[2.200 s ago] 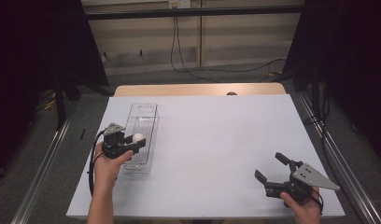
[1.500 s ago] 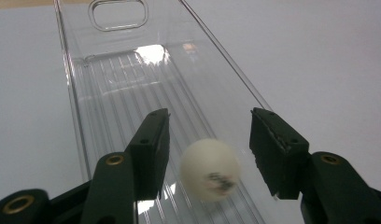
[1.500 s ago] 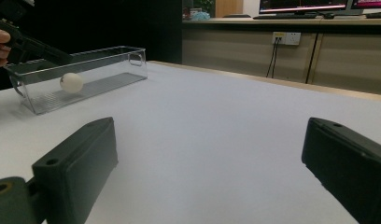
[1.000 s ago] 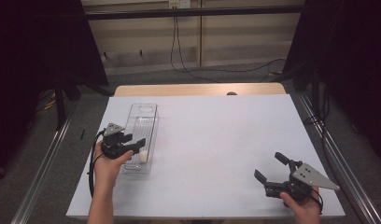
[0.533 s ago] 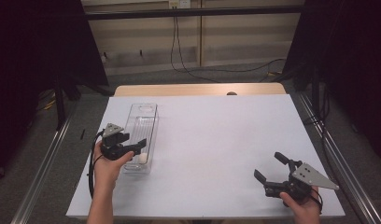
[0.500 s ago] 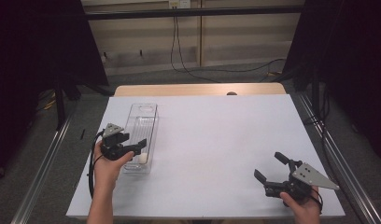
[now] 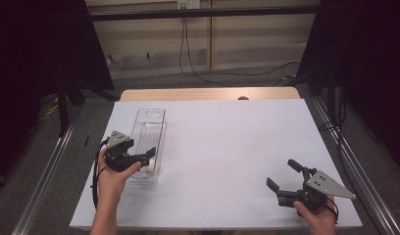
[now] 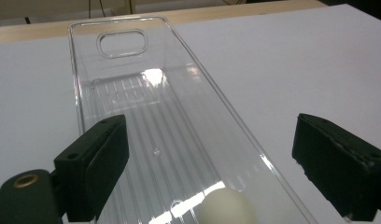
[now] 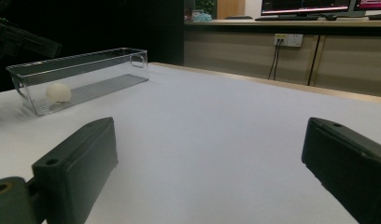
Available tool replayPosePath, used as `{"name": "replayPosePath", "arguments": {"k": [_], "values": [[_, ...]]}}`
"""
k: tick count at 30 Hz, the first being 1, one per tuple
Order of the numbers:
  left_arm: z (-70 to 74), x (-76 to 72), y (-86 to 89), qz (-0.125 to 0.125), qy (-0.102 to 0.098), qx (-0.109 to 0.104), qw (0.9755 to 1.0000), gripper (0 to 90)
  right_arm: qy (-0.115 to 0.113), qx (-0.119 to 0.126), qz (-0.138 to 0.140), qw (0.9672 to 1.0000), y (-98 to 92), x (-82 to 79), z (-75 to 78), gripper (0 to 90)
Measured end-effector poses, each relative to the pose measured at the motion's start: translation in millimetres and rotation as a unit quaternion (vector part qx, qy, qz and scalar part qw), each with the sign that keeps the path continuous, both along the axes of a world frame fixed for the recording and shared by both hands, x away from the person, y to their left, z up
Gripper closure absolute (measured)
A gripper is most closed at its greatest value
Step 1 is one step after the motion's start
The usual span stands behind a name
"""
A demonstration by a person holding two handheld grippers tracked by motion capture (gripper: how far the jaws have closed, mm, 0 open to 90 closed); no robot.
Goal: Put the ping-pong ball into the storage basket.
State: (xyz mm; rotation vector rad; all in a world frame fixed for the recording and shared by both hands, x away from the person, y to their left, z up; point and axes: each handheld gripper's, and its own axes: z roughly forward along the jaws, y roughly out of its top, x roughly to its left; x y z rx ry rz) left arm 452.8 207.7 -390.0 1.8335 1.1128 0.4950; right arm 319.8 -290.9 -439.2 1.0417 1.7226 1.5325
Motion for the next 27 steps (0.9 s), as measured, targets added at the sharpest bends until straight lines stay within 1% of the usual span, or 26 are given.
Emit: {"name": "replayPosePath", "arguments": {"k": [3,6,7,8,9,10,11,12,14,15,16,17,18,19,20,22,23,25,26,27], "values": [[0.5,-3.0,0.2,-0.002,-0.009,-0.003,1.0,6.8,0.0,-0.001,0.001,1.0,0.2,-0.4,0.3,3.0],[-0.3,-6.5,2.5,-0.003,-0.016,-0.013,0.9998,4.3,-0.002,-0.003,0.002,1.0,-1.1,-0.7,0.4,3.0],[-0.4,-7.7,3.2,-0.005,-0.018,-0.012,0.9997,4.0,-0.002,0.0,-0.002,1.0,-0.9,-0.6,0.4,3.0],[-1.2,-9.2,3.9,-0.006,-0.021,-0.016,0.9996,3.7,-0.002,-0.001,0.0,1.0,-1.5,-0.7,0.3,3.0],[-1.8,-11.3,4.3,-0.004,-0.024,-0.015,0.9996,3.4,-0.002,-0.002,0.001,1.0,-1.9,-0.7,0.3,3.0],[-2.0,-12.1,5.1,-0.007,-0.026,-0.015,0.9995,3.4,-0.002,-0.002,-0.001,1.0,-1.8,-0.7,0.3,3.0],[-2.9,-14.4,5.6,-0.006,-0.029,-0.02,0.9994,3.4,-0.003,-0.003,0.0,1.0,-1.9,-0.7,0.3,3.0],[-3.3,-16.0,6.2,-0.005,-0.032,-0.019,0.9993,3.3,-0.002,-0.003,0.0,1.0,-1.8,-0.8,0.3,3.0],[-4.7,-19.0,7.7,-0.01,-0.039,-0.022,0.9989,3.3,-0.003,-0.002,-0.002,1.0,-1.1,-0.7,0.2,3.0],[-4.8,-20.4,8.2,-0.006,-0.041,-0.022,0.9989,3.3,-0.002,0.001,-0.003,1.0,-0.7,-0.7,0.3,3.0],[-5.5,-22.4,9.0,-0.005,-0.045,-0.028,0.9986,3.3,-0.002,0.0,-0.003,1.0,-0.7,-0.8,0.3,3.0],[-6.1,-23.9,10.4,-0.004,-0.049,-0.031,0.9983,3.3,-0.002,0.0,-0.003,1.0,-0.7,-0.8,0.3,3.0],[-6.6,-25.0,11.8,-0.004,-0.05,-0.032,0.9982,3.3,-0.001,0.0,-0.002,1.0,-0.8,-0.9,0.4,3.0],[-6.9,-26.5,13.0,-0.001,-0.052,-0.032,0.9981,3.3,-0.001,0.0,-0.002,1.0,-0.8,-0.9,0.4,3.0],[-7.6,-27.7,14.1,0.003,-0.058,-0.037,0.9976,3.3,-0.002,0.0,-0.003,1.0,-0.7,-0.8,0.4,3.0],[-9.0,-29.9,16.3,0.0,-0.056,-0.036,0.9978,3.3,-0.001,-0.002,0.0,1.0,-1.1,-1.2,0.4,3.0],[-9.8,-31.2,16.4,0.003,-0.056,-0.036,0.9978,3.3,-0.001,-0.002,0.0,1.0,-1.2,-1.1,0.3,3.0],[-11.4,-33.5,18.5,-0.005,-0.058,-0.039,0.9976,3.3,-0.001,-0.003,0.0,1.0,-1.4,-1.2,0.3,3.0],[-12.0,-35.3,18.5,0.0,-0.061,-0.037,0.9974,3.3,-0.004,-0.003,0.0,1.0,-1.2,-0.9,0.2,3.0],[-12.5,-36.9,18.7,0.0,-0.062,-0.033,0.9975,3.3,-0.003,-0.003,-0.001,1.0,-1.3,-1.1,0.3,3.0]]}}
